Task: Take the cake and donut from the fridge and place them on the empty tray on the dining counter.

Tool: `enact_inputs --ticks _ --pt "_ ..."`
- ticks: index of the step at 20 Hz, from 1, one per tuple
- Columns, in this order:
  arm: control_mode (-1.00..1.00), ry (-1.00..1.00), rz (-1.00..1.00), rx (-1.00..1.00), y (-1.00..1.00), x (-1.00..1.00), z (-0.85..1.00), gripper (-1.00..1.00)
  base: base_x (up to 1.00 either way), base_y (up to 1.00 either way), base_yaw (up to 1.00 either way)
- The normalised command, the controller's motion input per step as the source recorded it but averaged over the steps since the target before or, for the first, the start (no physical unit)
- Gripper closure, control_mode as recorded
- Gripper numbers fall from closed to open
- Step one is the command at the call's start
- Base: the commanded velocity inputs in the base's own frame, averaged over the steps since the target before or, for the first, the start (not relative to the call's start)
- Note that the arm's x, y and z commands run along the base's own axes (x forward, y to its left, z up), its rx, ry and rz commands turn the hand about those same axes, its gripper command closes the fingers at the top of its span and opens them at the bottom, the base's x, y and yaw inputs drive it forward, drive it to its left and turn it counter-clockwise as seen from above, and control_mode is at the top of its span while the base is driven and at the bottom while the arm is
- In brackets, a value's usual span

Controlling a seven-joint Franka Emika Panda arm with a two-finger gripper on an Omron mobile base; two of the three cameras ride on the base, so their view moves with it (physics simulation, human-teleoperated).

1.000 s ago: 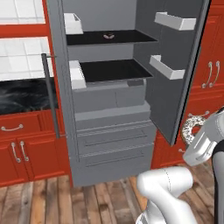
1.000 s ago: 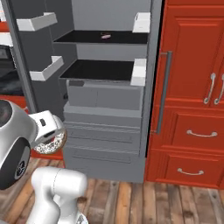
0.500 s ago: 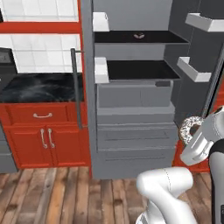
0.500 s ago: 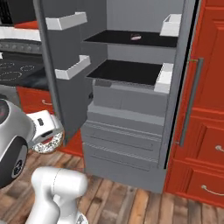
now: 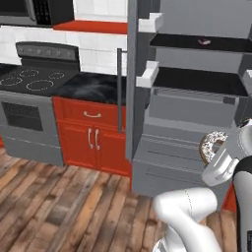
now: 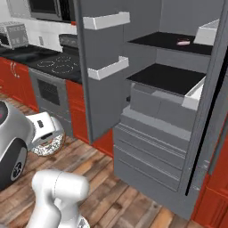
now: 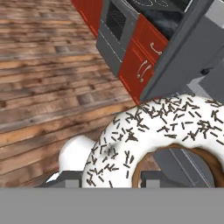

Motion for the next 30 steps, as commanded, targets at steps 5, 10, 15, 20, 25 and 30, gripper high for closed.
enact_inputs --ticks 5,10,15,20,25,30 --pt "1.00 0.00 0.00 0.00 0.00 0.00 0.00 1.00 -0.27 -0.48 0.55" --pt "1.00 0.00 0.00 0.00 0.00 0.00 0.00 1.00 -0.34 -0.48 0.60" --pt "1.00 0.00 0.00 0.00 0.00 0.00 0.00 1.00 -0.37 -0.43 0.60" --pt "1.00 0.00 0.00 0.00 0.00 0.00 0.00 1.00 -0.29 -0.30 0.58" --pt "1.00 0.00 0.00 0.00 0.00 0.00 0.00 1.00 -0.01 -0.11 0.51" --pt "1.00 0.00 0.00 0.00 0.00 0.00 0.00 1.00 0.00 0.00 0.32"
